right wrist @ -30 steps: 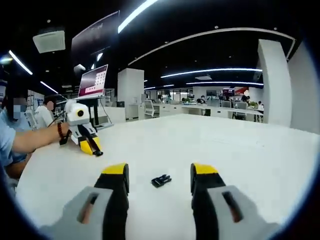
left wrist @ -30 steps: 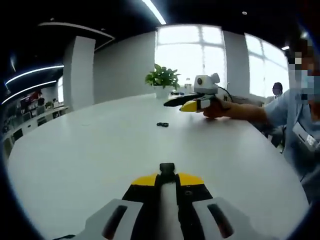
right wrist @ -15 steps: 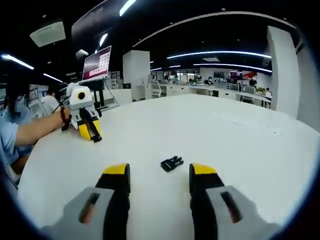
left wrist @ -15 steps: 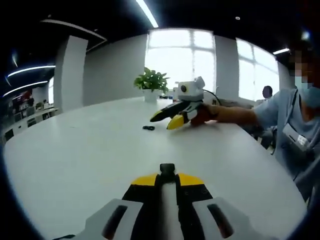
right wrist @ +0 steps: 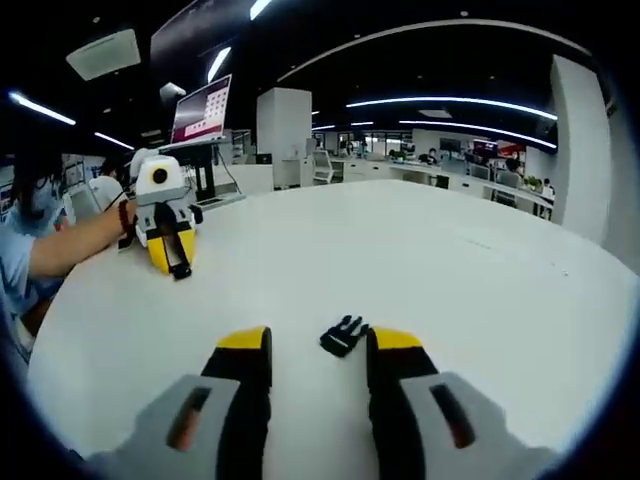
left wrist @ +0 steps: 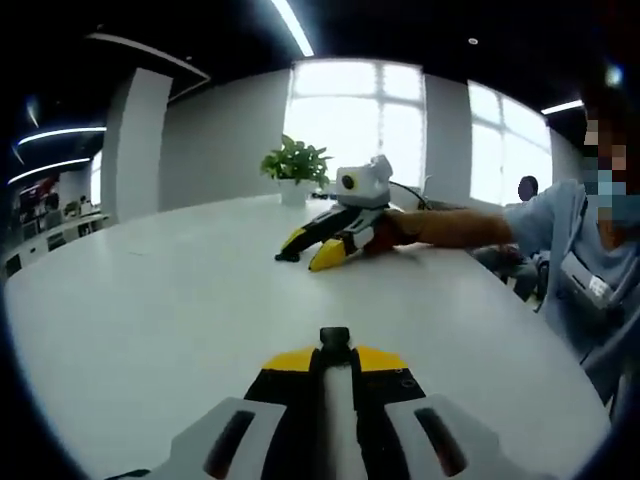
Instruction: Snap the two parts of the plastic buckle together until the buckle closes and remains connected.
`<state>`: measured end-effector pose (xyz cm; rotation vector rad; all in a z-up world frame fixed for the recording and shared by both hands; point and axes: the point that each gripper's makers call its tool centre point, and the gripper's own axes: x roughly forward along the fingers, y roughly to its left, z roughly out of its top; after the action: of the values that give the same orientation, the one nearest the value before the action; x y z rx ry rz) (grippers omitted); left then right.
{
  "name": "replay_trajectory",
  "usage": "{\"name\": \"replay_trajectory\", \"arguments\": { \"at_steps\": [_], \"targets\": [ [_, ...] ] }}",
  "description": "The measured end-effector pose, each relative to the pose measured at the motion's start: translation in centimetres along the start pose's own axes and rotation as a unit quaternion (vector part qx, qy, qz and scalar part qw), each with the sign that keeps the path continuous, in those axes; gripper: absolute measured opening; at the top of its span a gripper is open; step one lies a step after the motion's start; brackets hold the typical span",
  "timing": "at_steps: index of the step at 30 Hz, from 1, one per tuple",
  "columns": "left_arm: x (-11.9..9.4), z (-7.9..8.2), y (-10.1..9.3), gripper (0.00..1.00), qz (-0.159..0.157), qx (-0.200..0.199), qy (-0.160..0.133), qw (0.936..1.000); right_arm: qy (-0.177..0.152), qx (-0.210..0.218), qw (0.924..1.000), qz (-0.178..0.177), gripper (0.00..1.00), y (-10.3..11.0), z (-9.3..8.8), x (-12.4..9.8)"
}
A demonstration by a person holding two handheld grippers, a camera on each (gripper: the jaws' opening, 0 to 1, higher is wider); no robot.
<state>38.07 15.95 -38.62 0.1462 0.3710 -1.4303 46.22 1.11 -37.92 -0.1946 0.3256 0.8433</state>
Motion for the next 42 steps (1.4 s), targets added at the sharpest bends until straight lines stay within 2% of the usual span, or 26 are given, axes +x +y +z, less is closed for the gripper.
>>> {"name": "replay_trajectory", "arguments": {
  "at_steps": [5, 7, 11, 13, 16, 20, 27, 33, 42],
  "targets": [
    [0.0, -0.1, -0.2, 0.12, 0.0, 0.002, -0.001, 1.0, -0.005, -0.024, 0.9969, 0.075, 0.27, 0.4, 0.0, 1.2],
    [-0.1, -0.1, -0.1, 0.12, -0.001, 0.003, -0.001, 1.0, -0.006, -0.033, 0.9959, 0.084, 0.23, 0.3, 0.0, 1.4],
    [-0.1, -0.1, -0.1, 0.12, -0.001, 0.004, -0.001, 1.0, -0.008, -0.04, 0.9934, 0.107, 0.23, 1.2, -0.1, 1.4],
    [-0.2, 0.0, 0.1, 0.12, -0.001, 0.004, -0.001, 1.0, -0.009, -0.05, 0.9909, 0.124, 0.22, 2.1, -0.2, 1.1],
    [-0.2, 0.0, 0.0, 0.12, -0.007, 0.009, -0.001, 0.9999, -0.011, -0.069, 0.9826, 0.172, 0.19, 4.5, -0.2, 0.5],
    [-0.1, 0.0, -0.2, 0.12, -0.011, 0.013, -0.001, 0.9999, -0.013, -0.083, 0.9761, 0.2, 0.19, 6.2, 0.0, 0.2],
    [-0.1, 0.0, -0.3, 0.12, -0.016, 0.018, -0.001, 0.9997, -0.013, -0.088, 0.9746, 0.205, 0.21, 6.4, 0.4, -0.6],
    [-0.1, -0.1, -0.6, 0.12, -0.02, 0.023, 0.0, 0.9995, -0.006, -0.08, 0.9782, 0.191, 0.21, 6.1, 0.3, -1.2],
    [0.1, -0.2, -1.0, 0.12, -0.021, 0.025, 0.0, 0.9995, -0.003, -0.076, 0.9806, 0.18, 0.15, 6.1, 0.1, -1.4]
  ]
}}
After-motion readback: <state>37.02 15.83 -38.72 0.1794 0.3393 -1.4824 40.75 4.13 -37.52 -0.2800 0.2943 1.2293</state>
